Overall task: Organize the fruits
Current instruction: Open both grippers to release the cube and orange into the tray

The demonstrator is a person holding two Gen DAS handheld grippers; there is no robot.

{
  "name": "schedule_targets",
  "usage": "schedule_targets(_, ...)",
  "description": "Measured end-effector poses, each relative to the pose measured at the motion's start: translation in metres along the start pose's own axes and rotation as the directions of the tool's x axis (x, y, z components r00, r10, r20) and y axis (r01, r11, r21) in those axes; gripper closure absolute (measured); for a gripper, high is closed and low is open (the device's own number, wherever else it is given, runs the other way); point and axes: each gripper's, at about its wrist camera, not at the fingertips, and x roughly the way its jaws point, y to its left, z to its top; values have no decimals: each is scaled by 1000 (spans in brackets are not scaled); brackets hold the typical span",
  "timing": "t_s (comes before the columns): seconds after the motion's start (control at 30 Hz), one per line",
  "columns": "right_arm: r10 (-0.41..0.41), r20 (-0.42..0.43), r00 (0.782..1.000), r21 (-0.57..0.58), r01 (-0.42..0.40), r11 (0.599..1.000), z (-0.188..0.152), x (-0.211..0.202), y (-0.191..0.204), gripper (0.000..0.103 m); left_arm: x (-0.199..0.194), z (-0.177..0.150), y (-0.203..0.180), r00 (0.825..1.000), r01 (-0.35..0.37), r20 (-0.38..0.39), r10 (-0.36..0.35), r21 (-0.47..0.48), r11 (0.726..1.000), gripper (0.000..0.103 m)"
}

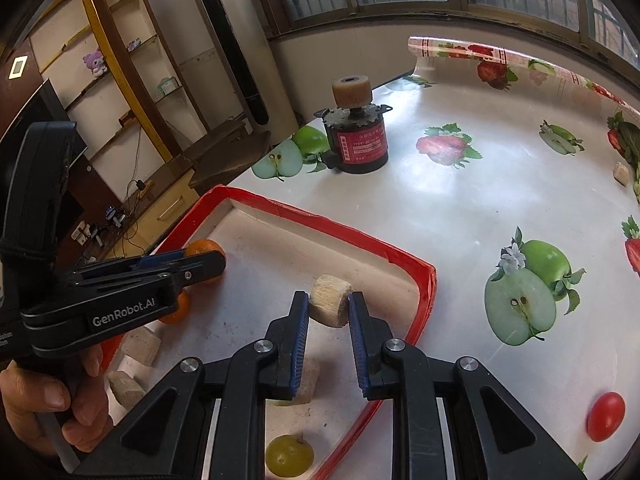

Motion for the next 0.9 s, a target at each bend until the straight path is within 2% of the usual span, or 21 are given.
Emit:
schedule_targets(0.17, -10, -36, 999, -19, 10, 1000, -1, 12, 1, 80, 2, -3, -3, 1000, -7, 6, 7, 12, 1000, 69)
schedule_targets(0.27, -16, -35, 999, -24, 16, 1000, -4, 13, 1, 78, 4, -6, -4, 1000, -24, -1, 24, 16, 1000, 61)
schedule_targets(0.33, -20, -26, 999, -24, 20, 1000, -5, 10, 1, 77, 3, -7, -2, 1000, -17, -3, 17, 8, 1000, 60)
schedule_targets(0.37, -26, -18, 999, -26, 26, 999, -5, 8, 1, 73, 1, -7, -1, 1000, -17, -1, 17, 3, 1000, 60)
schedule_targets(0.47, -23, 2, 1000, -25, 23, 999, -7, -1, -1, 55, -5, -10, -1, 999, -32, 10, 32, 3, 999, 48)
schedule_targets(0.5, -16, 10, 1000, -17, 16, 1000, -7, -5, -2, 53, -9, -11, 0, 999, -37, 18, 37, 4, 999, 48)
schedule_targets(0.6, 7, 29, 1000, 1, -7, 1000, -8, -20, -5, 53, -17, -14, -2, 999, -36, 29, 36, 6, 999, 48)
schedule_targets(0.9, 8, 107, 994, 20, -10, 1000, -25, -75, -12, 53, -44, -31, -19, 999, -9, 51, 7, 33, 999, 48)
